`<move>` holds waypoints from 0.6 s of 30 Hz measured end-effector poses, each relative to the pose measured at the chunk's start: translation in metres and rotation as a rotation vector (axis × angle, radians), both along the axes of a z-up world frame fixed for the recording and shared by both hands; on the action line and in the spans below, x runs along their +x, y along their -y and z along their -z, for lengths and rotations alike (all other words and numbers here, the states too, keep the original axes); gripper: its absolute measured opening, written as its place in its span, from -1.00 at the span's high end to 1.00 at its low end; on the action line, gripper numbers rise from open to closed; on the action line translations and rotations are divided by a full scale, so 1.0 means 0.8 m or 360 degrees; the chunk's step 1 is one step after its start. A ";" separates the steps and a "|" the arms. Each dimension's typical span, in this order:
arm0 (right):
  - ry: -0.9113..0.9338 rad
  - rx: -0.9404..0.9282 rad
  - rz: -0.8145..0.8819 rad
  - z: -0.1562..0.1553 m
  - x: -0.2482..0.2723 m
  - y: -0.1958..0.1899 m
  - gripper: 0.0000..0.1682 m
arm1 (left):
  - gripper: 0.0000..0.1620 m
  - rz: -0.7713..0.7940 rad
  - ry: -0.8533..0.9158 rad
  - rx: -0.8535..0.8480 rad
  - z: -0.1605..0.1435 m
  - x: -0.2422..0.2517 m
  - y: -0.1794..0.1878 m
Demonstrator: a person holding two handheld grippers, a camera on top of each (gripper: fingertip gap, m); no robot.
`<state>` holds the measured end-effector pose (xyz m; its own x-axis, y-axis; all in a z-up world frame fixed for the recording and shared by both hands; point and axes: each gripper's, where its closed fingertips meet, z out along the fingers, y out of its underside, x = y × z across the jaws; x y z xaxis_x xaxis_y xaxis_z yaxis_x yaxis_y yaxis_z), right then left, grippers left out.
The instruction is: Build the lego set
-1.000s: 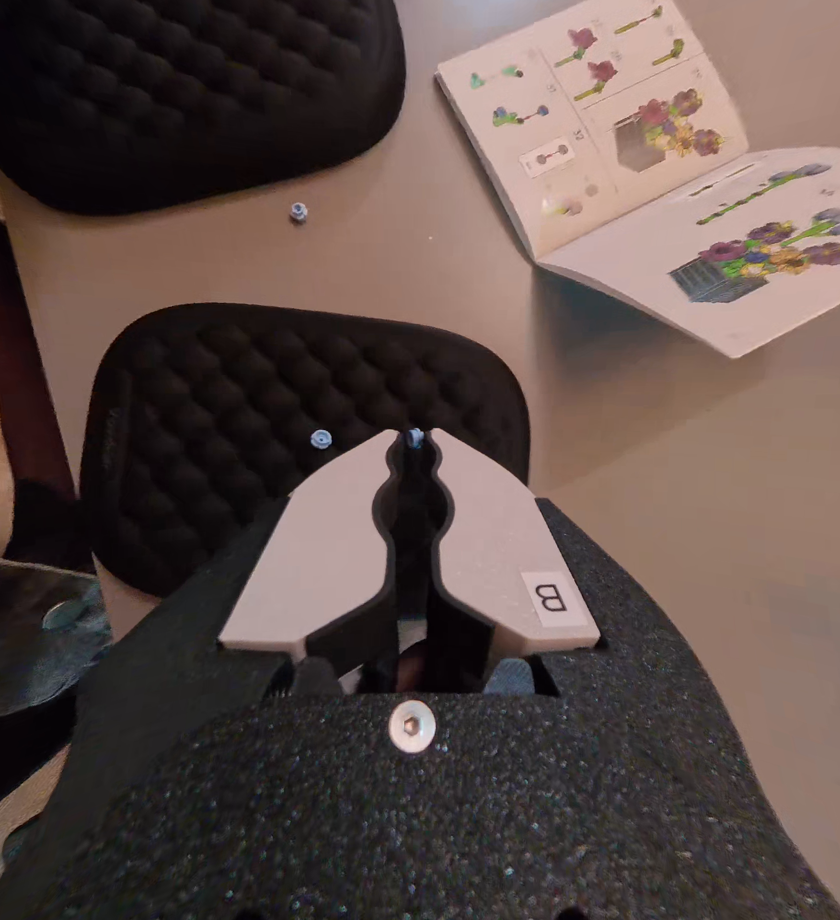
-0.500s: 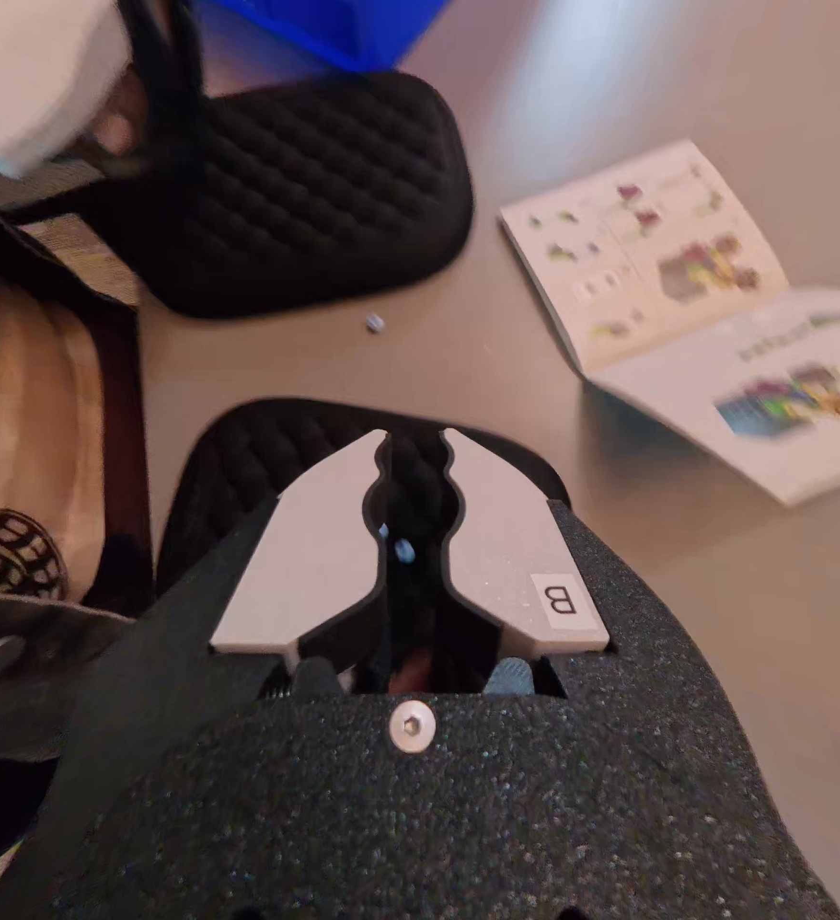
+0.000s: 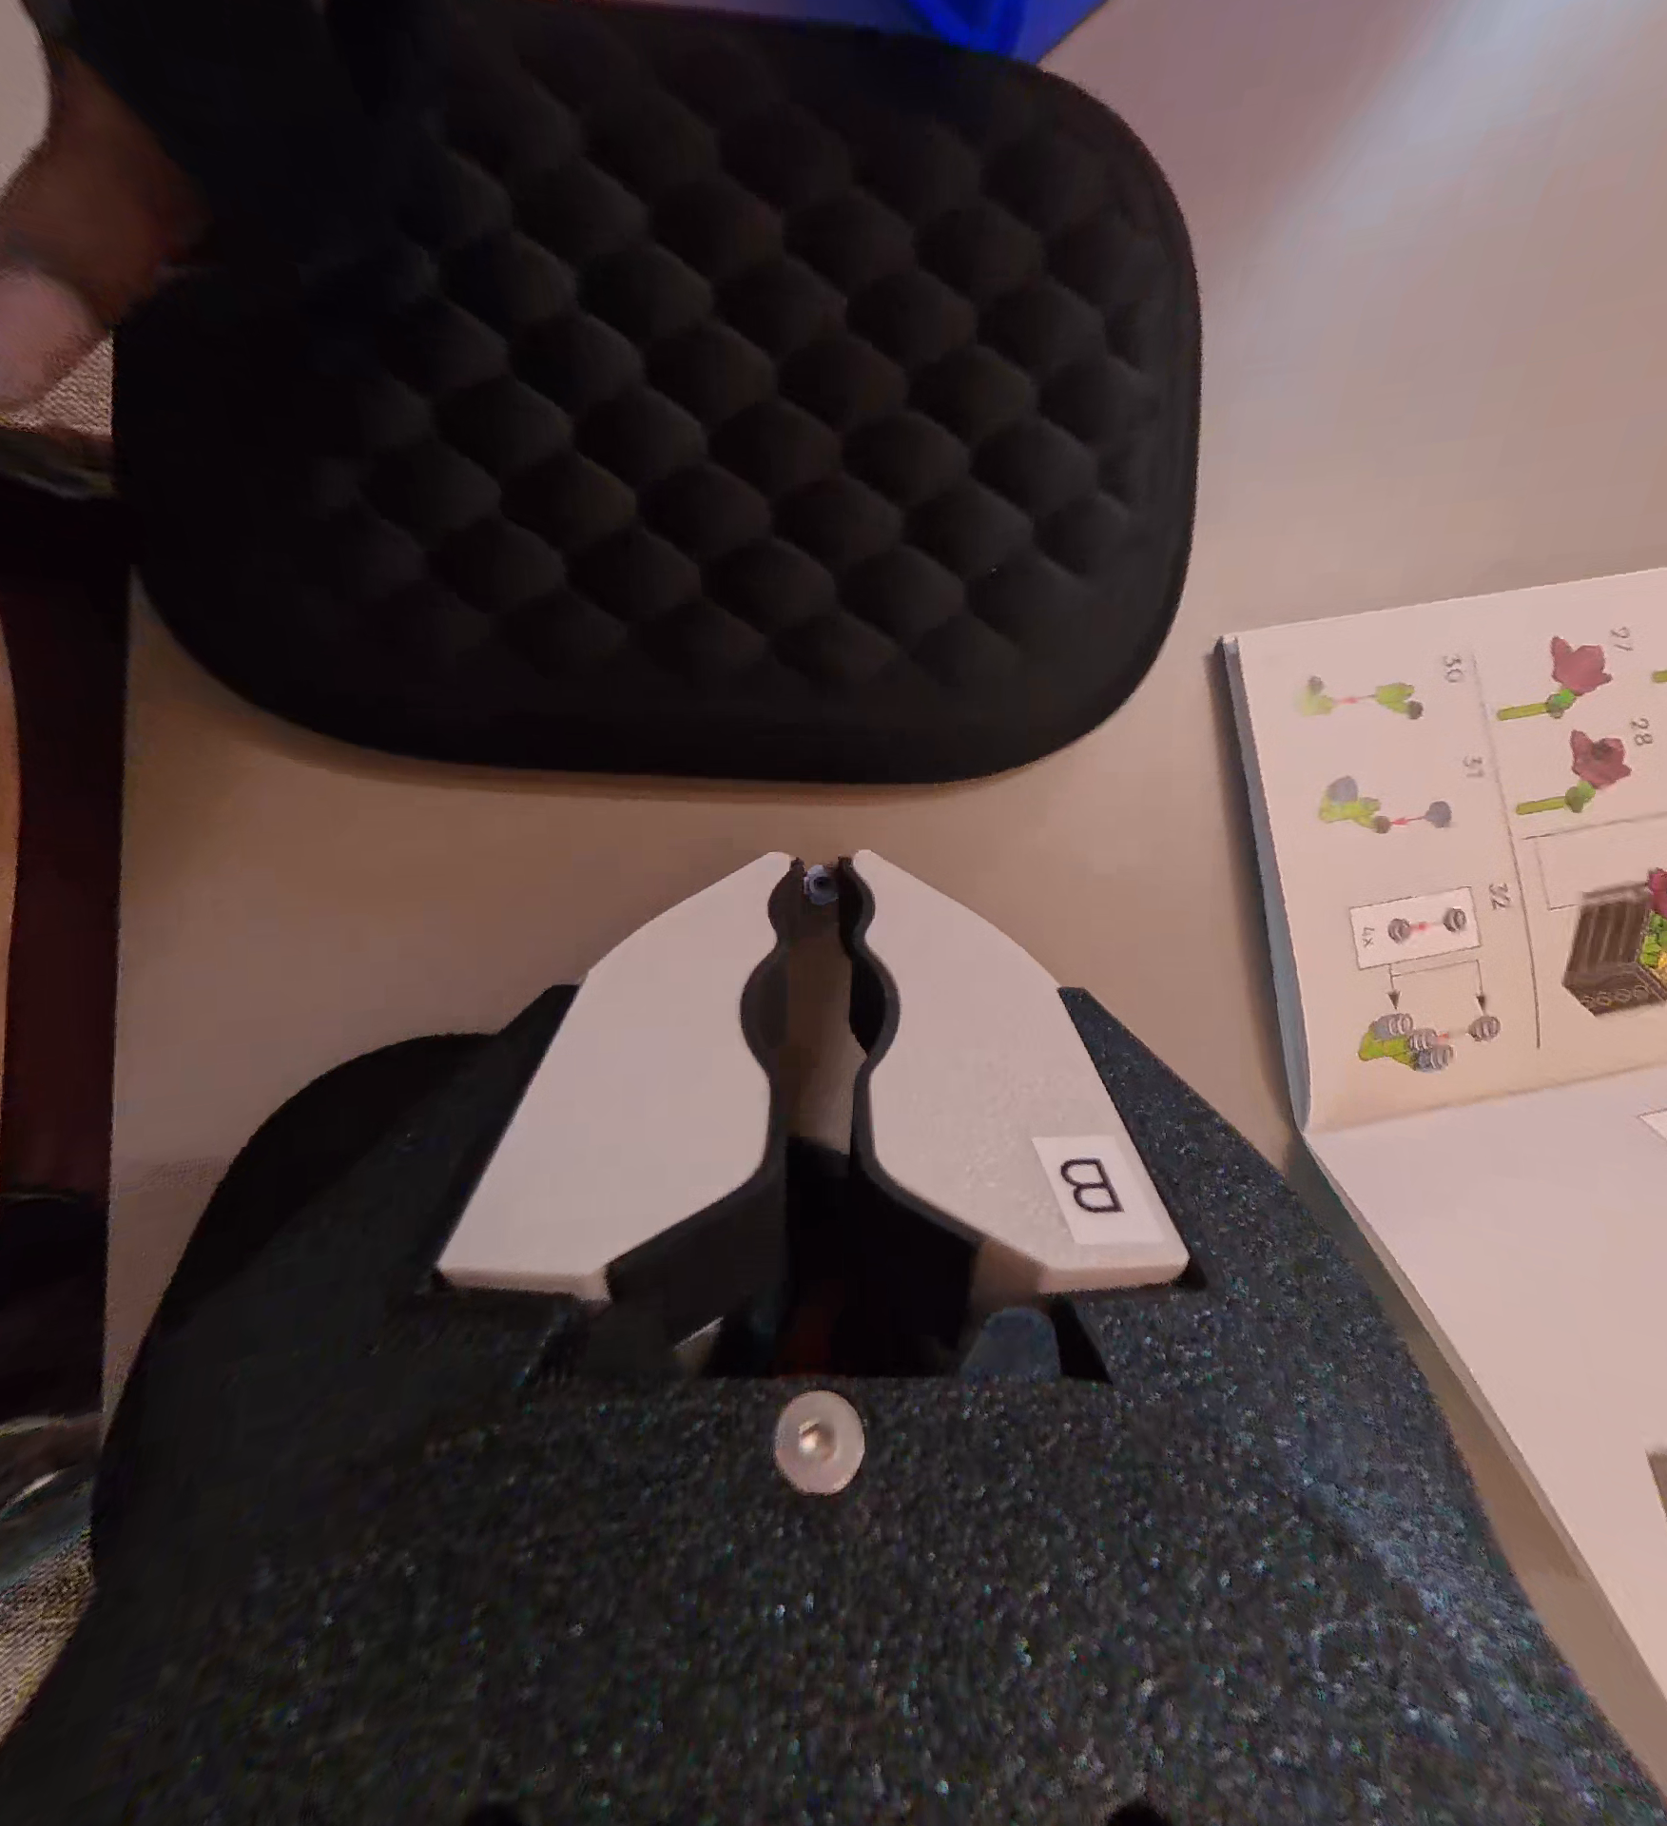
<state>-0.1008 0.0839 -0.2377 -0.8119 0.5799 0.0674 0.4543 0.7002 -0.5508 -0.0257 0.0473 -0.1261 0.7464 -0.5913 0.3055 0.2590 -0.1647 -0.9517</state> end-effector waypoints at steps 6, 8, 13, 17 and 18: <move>-0.0199 -0.0410 0.0359 -0.074 0.034 -0.067 0.93 | 0.93 -0.0132 0.0023 0.0000 -0.008 -0.017 -0.017; -0.0191 -0.0530 0.0495 -0.076 0.058 -0.094 0.93 | 0.93 -0.0179 0.0084 0.0055 -0.022 -0.029 -0.031; -0.0203 -0.0543 0.0593 -0.043 0.090 -0.115 0.84 | 0.93 -0.0217 -0.0029 0.0042 -0.015 -0.046 -0.067; -0.0296 -0.0373 0.0612 -0.031 0.092 -0.131 0.61 | 0.93 -0.0188 -0.0081 0.0034 0.001 -0.039 -0.076; -0.0343 -0.0361 0.0608 -0.036 0.092 -0.134 0.61 | 0.93 -0.0177 -0.0090 0.0040 0.003 -0.037 -0.075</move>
<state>-0.0271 0.1912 -0.2090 -0.5198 0.8529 0.0477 0.5142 0.3570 -0.7798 -0.0554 0.1077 -0.1284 0.8234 -0.5108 0.2471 0.2200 -0.1139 -0.9688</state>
